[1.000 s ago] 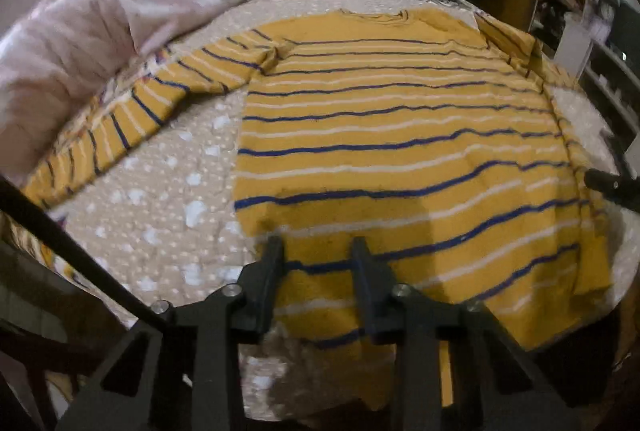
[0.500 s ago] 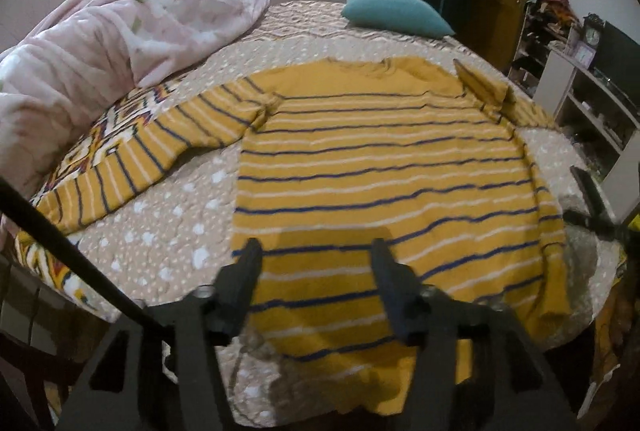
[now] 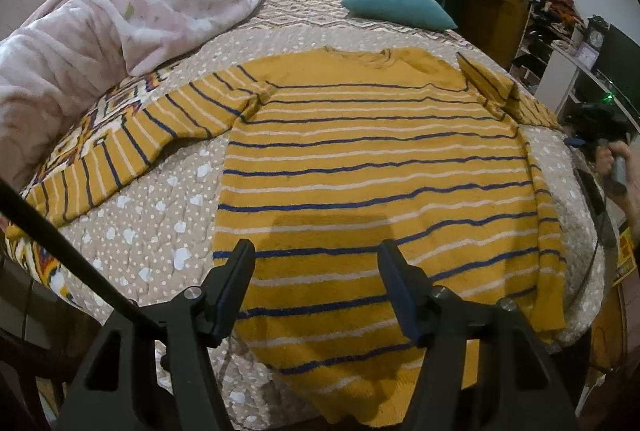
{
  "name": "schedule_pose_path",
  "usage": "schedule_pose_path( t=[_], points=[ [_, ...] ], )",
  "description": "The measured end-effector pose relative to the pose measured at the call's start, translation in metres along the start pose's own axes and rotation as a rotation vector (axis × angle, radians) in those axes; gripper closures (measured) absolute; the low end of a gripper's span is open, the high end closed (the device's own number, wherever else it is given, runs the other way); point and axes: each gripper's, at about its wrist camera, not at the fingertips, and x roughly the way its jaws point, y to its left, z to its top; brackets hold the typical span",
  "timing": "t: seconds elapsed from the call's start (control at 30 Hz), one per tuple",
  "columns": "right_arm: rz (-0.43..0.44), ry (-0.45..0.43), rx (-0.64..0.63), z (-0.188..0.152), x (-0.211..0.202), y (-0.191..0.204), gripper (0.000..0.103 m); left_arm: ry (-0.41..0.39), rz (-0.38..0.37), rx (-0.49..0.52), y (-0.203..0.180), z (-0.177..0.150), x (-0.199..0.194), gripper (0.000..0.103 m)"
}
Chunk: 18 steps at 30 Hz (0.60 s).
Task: Fold small clothes
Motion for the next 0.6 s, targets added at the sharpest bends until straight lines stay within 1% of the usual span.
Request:
schedule_pose_path(
  t=[0.07,0.17,0.2,0.23,0.27,0.3,0.37,0.43,0.53,0.6],
  points=[
    [-0.025,-0.034,0.001,0.005,0.012,0.007,0.054,0.008,0.014,-0.001,0.001,0.001,0.003,0.04],
    [-0.014,-0.068,0.014,0.016,0.024,0.016,0.053,0.014,0.027,-0.005,0.003,0.0,0.006,0.041],
    [0.005,-0.069,0.025,0.018,0.025,0.018,0.059,0.016,0.034,-0.007,0.004,0.001,0.007,0.04],
    [0.027,-0.067,0.037,0.024,0.03,0.019,0.085,0.017,0.037,-0.008,0.004,0.001,0.007,0.04],
    [0.046,-0.064,0.044,0.026,0.03,0.019,0.096,0.019,0.042,-0.01,0.006,0.001,0.008,0.04],
    [0.057,-0.078,0.045,0.03,0.025,0.02,0.097,0.02,0.043,-0.013,0.007,0.0,0.008,0.04],
    [0.03,-0.133,0.014,0.041,0.011,0.023,0.097,0.018,0.043,-0.015,0.009,0.0,0.007,0.04],
    [-0.042,-0.205,-0.002,0.056,-0.012,0.022,0.097,0.016,0.044,-0.015,0.011,0.0,0.008,0.04],
    [-0.138,-0.299,0.032,0.073,-0.05,0.01,0.097,0.013,0.035,-0.024,0.013,-0.001,0.008,0.04],
    [-0.205,-0.346,0.041,0.083,-0.068,0.006,0.097,0.011,0.032,-0.029,0.015,-0.002,0.007,0.04]
  ],
)
